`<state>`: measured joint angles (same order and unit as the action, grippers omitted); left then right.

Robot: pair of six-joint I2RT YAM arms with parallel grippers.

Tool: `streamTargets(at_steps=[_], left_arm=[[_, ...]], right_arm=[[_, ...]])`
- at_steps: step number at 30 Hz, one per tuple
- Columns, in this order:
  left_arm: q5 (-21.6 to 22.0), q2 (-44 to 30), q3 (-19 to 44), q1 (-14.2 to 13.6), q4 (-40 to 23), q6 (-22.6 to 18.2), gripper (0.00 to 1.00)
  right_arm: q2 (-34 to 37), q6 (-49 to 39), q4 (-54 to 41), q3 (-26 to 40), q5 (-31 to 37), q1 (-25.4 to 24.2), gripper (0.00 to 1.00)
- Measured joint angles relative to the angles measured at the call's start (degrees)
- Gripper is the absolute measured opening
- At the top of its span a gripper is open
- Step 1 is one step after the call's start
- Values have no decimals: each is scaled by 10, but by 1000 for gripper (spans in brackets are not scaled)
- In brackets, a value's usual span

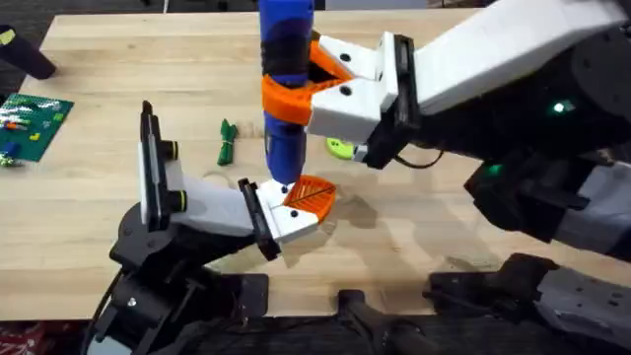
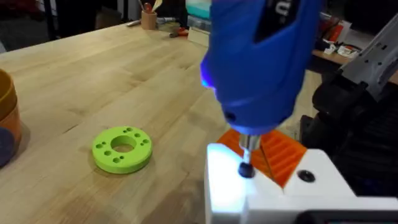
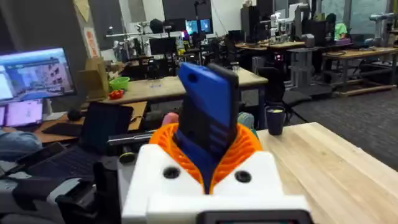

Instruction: Pick up the gripper from the table and insert it into the empty holder that is missing its gripper. Then pick up a screw, insert it into the mounting hole, and use the screwdriver to tighten it. Finally, clean up the table by picking up the vegetable and placing it into the bucket.

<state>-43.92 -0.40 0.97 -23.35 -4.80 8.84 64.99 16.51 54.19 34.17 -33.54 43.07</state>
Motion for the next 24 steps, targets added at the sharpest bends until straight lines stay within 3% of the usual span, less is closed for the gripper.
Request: streamTargets(at_steps=[24], left_arm=[[-1, 0, 0, 0, -1, 2, 15]], right_arm=[[17, 0, 3, 0, 4, 0, 30]])
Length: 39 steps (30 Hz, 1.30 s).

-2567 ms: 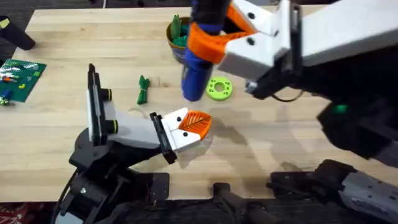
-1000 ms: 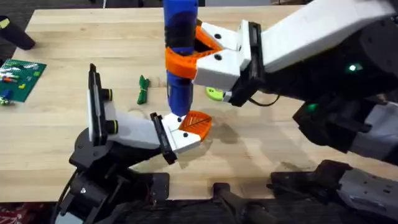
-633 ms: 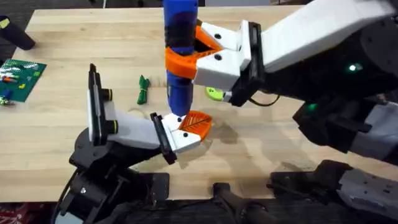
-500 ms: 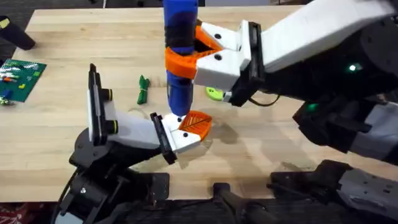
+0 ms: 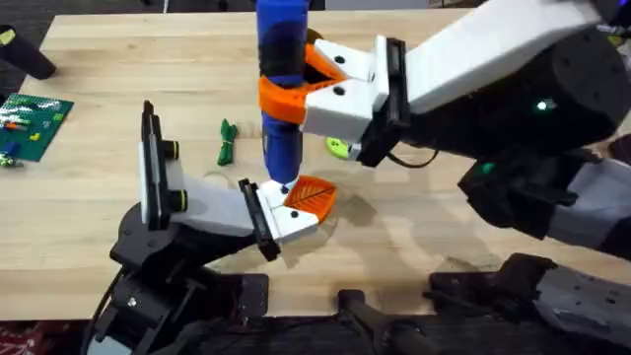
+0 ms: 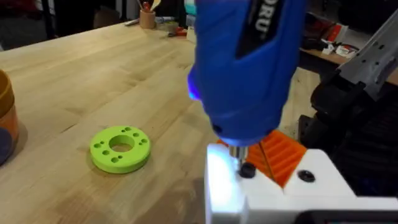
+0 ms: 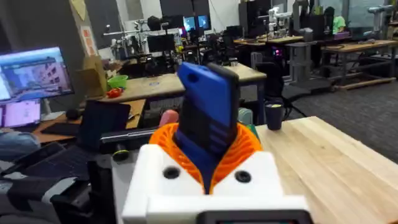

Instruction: Pick up the gripper from the table and insert it into the empty holder that is missing its gripper. Then pick up a screw, insert it into the mounting hole, and use the screwdriver to tighten it. Finally, clean up the table by picking up the vegetable and placing it into the bucket.

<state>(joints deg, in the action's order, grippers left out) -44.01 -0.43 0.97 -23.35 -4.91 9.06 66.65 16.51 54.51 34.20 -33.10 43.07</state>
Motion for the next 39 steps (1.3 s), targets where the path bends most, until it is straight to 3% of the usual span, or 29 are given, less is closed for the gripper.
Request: streamTargets(at_steps=[39], left_arm=[[-2, 0, 0, 0, 0, 0, 15]], right_arm=[[-18, -2, 1, 2, -9, 7, 30]])
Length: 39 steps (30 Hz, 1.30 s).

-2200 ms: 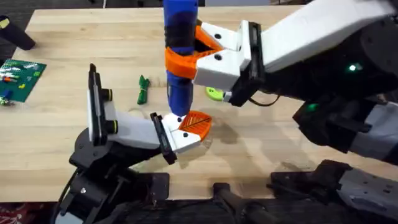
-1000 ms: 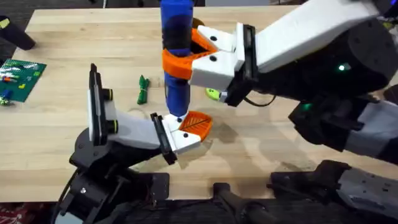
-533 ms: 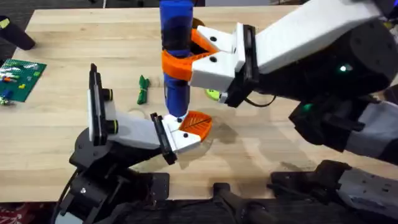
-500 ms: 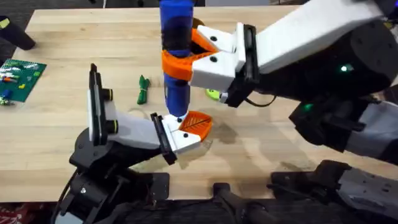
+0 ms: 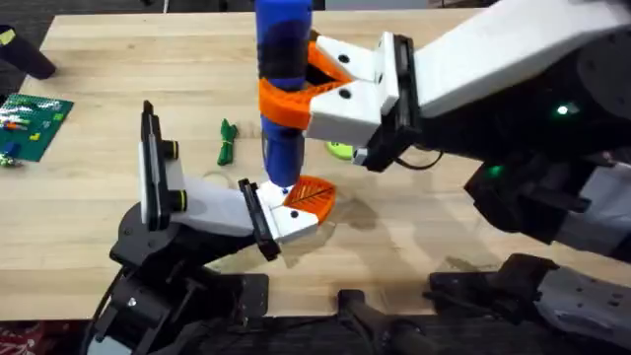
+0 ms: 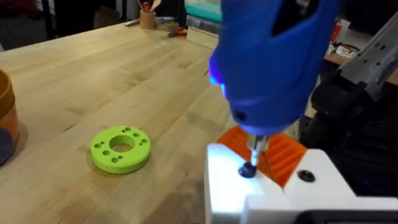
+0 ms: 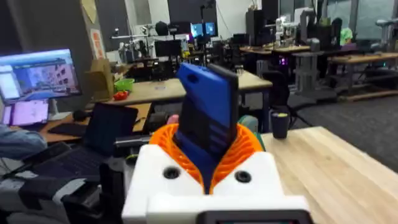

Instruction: Pick up the gripper from the table and insert it into the empty holder that is missing its gripper. Then pick up a screw, insert it into the mounting hole, and use the screwdriver to tighten it. Finally, clean up the table by picking up the vegetable and placing it into the bucket.

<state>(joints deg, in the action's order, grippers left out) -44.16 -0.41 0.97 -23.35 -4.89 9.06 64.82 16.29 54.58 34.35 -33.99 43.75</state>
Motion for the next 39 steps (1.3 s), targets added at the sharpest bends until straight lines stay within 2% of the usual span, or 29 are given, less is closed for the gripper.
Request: streamTargets(at_steps=[31, 35, 39], left_arm=[[-11, 0, 0, 0, 0, 6, 15], [-10, 0, 0, 0, 0, 4, 15], [-10, 0, 0, 0, 0, 4, 15]], right_arm=[[-1, -20, -43, 10, -4, 5, 30], [0, -20, -52, 40, -14, 4, 30], [-1, -28, -70, 109, -21, 3, 30]])
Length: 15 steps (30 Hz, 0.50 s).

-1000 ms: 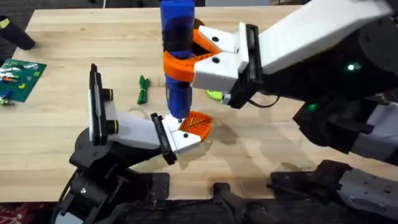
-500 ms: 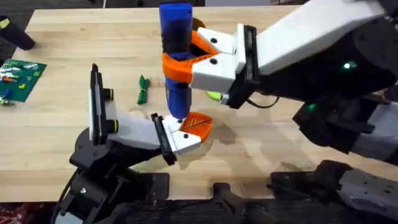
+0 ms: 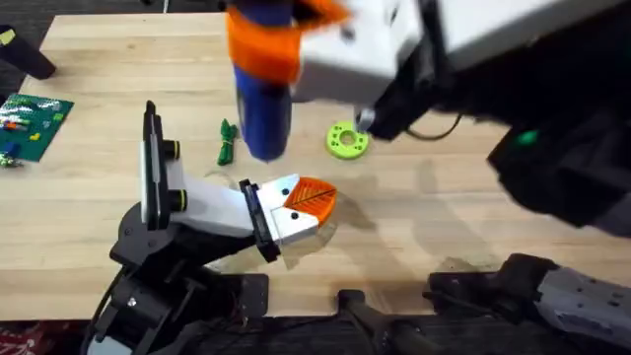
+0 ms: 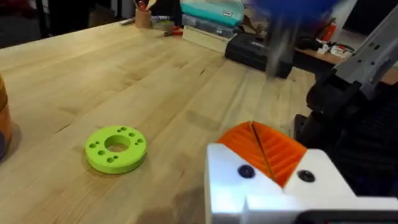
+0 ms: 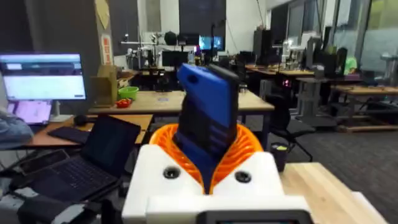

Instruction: Pick up the gripper from the table and insert it into the empty holder that is missing its gripper. Then pick up a screw, insert it into the mounting hole, and use the screwdriver to tighten it. Finally, clean up the table by picking up the vegetable and placing it into the bucket.

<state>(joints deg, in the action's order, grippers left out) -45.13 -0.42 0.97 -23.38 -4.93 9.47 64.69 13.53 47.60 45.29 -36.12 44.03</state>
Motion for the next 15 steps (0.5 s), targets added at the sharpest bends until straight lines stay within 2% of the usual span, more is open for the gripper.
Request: streamTargets(at_steps=[4, 9, 15], left_arm=[[0, 0, 0, 0, 0, 0, 15], [0, 0, 0, 0, 0, 0, 15], [0, 0, 0, 0, 0, 0, 15]], right_arm=[[-5, -18, -45, 44, -2, 0, 30], [-5, -36, -88, 48, -2, 0, 30], [-4, -41, -86, 48, -2, 0, 30]])
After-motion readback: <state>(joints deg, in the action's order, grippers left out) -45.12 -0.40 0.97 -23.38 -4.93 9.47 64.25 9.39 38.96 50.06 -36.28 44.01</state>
